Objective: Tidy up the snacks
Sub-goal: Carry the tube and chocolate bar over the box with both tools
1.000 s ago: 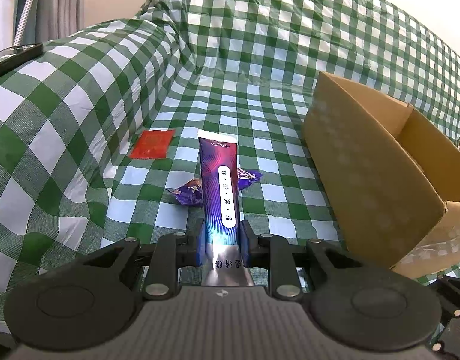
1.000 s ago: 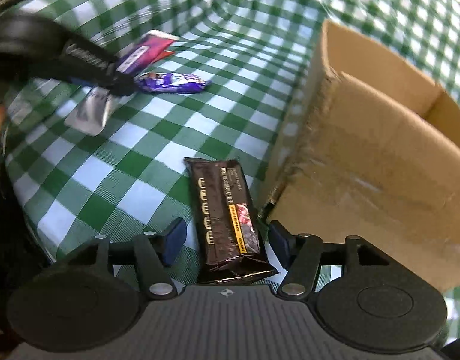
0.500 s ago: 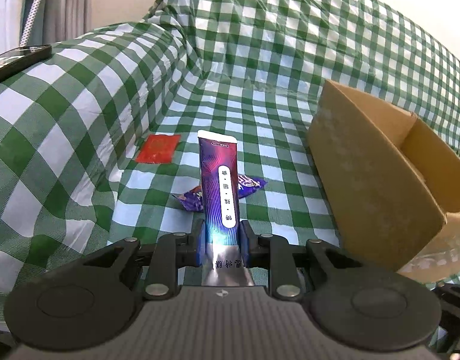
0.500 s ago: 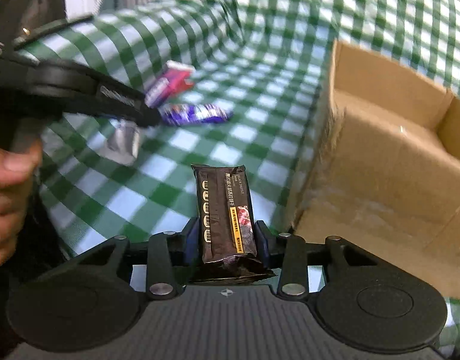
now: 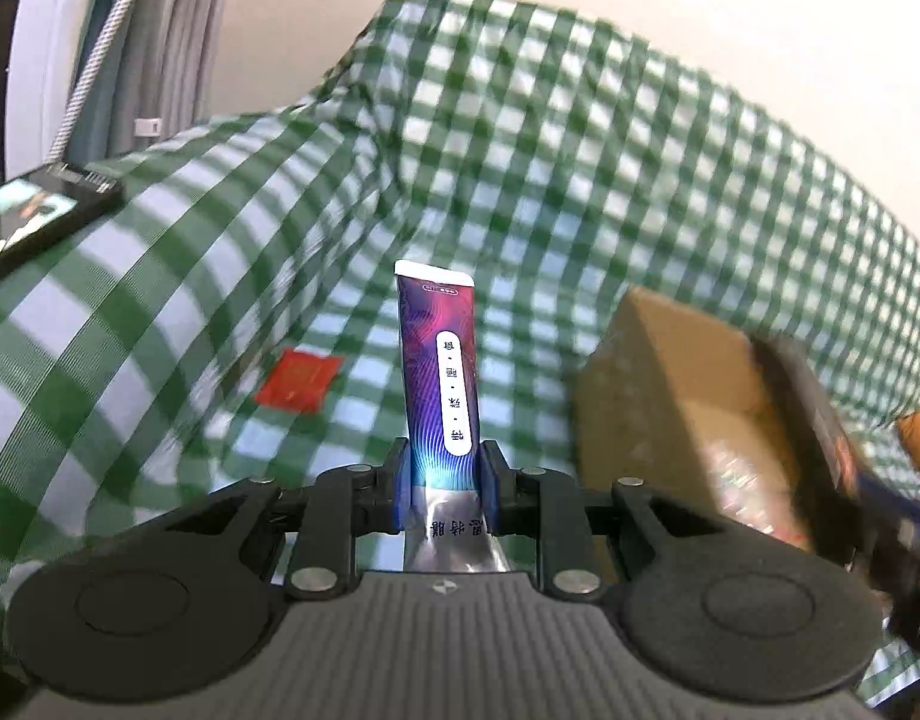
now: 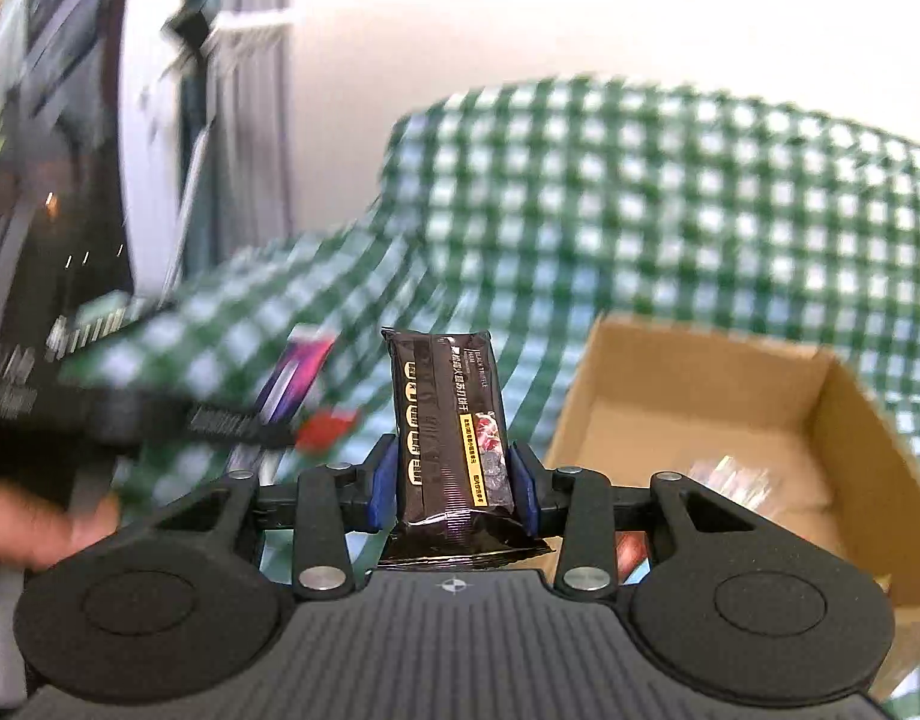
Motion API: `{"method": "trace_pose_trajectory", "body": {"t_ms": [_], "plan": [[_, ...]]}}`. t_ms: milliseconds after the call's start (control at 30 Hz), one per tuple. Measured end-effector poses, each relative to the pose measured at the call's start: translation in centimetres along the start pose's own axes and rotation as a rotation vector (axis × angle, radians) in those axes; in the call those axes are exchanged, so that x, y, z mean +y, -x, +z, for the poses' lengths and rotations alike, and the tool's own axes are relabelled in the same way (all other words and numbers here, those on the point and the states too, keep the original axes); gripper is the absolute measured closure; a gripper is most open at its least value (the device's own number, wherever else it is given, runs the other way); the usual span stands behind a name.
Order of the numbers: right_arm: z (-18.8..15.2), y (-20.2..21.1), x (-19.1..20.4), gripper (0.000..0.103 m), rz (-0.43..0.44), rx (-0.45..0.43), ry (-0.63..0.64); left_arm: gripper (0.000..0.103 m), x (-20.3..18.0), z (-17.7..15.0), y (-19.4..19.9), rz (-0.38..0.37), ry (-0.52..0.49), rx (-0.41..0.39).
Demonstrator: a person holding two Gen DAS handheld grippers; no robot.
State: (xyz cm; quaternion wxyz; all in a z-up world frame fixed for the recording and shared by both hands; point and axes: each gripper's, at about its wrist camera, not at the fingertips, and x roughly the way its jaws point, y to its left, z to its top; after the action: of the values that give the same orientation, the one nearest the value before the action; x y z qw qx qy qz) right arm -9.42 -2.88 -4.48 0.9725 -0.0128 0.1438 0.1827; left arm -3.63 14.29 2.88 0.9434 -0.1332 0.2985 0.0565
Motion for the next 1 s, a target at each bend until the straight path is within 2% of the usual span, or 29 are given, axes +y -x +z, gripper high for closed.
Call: {"method": "trace_pose_trajectory", "body": {"t_ms": [133, 300, 400, 500, 567, 633, 767, 900, 1000], "plan": [[3.8, 0.6, -4.4, 0.062, -0.061, -0.080, -0.055, 0.078, -2.6, 2.4, 0.4, -0.049, -0.010, -0.009], [6.2, 0.0, -10.9, 0.062, -0.176, -0.130, -0.101, 0.078, -7.1, 4.9, -1.4, -0.143, -0.053, -0.002], [6.0, -0.6, -14.3, 0.062, -0.245, -0.124, -0.124, 0.078, -10.2, 5.8, -3.2, -0.198, -0.101, -0.005], [4.2, -1.2, -16.6, 0.062, -0.310, -0.103, -0.153, 0.078, -13.0, 6.3, -5.0, -0.253, -0.165, -0.020], [3.3, -1.5, -17.4, 0.062, -0.333, -0.061, -0.186, 0.078, -14.2, 6.1, -6.4, -0.297, -0.190, -0.039], [3.2, -1.3, -18.2, 0.062, -0.346, -0.077, -0.207, 0.078, -14.8, 5.1, -7.2, -0.332, -0.210, -0.050], [2.7, -2.1, -18.5, 0.062, -0.359, -0.050, -0.190, 0.078, -15.9, 2.9, -9.0, -0.322, -0.232, 0.018], [2.6, -3.2, -18.6, 0.062, -0.370, -0.024, -0.160, 0.078, -17.1, 2.5, -9.4, -0.320, -0.270, -0.049], [2.4, -3.3, -18.6, 0.062, -0.380, -0.014, -0.147, 0.078, -17.6, 2.2, -9.8, -0.337, -0.273, -0.044]]}}
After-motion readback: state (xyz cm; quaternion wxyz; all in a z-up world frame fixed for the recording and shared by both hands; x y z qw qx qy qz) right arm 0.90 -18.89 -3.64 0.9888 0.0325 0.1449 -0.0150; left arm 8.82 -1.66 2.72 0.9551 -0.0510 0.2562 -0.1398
